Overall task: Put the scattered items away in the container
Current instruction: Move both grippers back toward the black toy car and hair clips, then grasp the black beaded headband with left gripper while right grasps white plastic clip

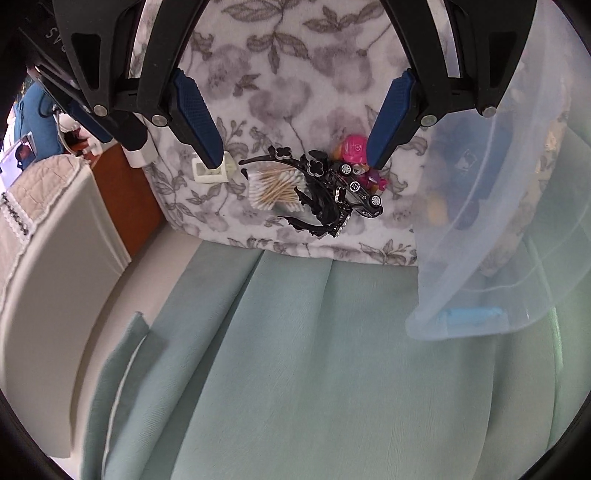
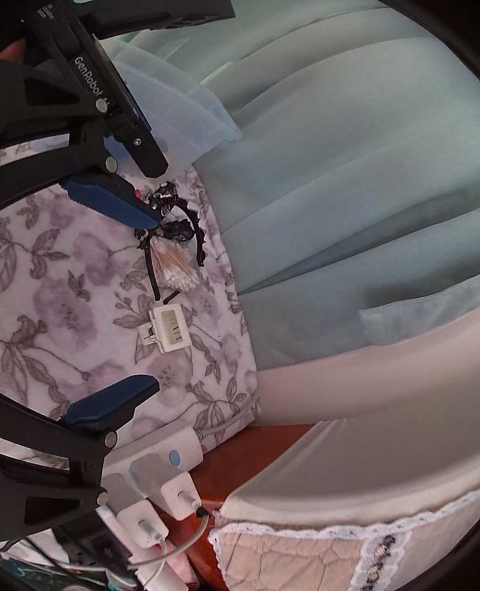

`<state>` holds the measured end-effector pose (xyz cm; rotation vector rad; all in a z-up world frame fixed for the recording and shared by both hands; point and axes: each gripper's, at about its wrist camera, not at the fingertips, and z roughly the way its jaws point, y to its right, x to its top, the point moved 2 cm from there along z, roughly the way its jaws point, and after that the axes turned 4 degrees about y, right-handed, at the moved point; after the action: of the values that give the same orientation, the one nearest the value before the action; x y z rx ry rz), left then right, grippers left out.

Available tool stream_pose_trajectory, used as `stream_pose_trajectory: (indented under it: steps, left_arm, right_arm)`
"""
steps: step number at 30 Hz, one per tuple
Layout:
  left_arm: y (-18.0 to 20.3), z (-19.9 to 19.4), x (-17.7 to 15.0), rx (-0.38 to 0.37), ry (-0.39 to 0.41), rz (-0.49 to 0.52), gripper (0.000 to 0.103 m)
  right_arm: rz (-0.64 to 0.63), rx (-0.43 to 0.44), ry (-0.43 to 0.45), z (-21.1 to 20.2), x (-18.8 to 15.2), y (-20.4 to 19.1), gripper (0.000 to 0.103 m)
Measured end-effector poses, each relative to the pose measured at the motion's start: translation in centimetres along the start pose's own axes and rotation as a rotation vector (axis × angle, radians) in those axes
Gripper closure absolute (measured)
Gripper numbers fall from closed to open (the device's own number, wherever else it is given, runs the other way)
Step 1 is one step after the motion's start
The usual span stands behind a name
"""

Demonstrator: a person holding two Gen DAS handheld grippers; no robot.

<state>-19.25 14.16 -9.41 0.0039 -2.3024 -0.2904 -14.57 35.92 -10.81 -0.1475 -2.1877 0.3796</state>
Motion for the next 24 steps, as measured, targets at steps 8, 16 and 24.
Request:
stream_pose_trajectory:
  steps: [8,16,24]
  left_arm:
    - [-0.9,3.4,0.3,0.008,-0.018,-0.023,0.026]
    - [-2.0,6.4,0.5,0.027,-0.04,-0.057,0.039]
    - [-2.7,8.8,0.1,0.049,-0.069,-0.086,0.049]
  right_arm:
    - [-0.013,-0.015,-0.049,3.9,-0.3,0.3,0.03]
    - [0.071,-0.135,-0.068,7.7,-0.7,1.4,0.038]
    - [0.071,-0.158,-0.108,10.8,-1.0,2.3,0.041]
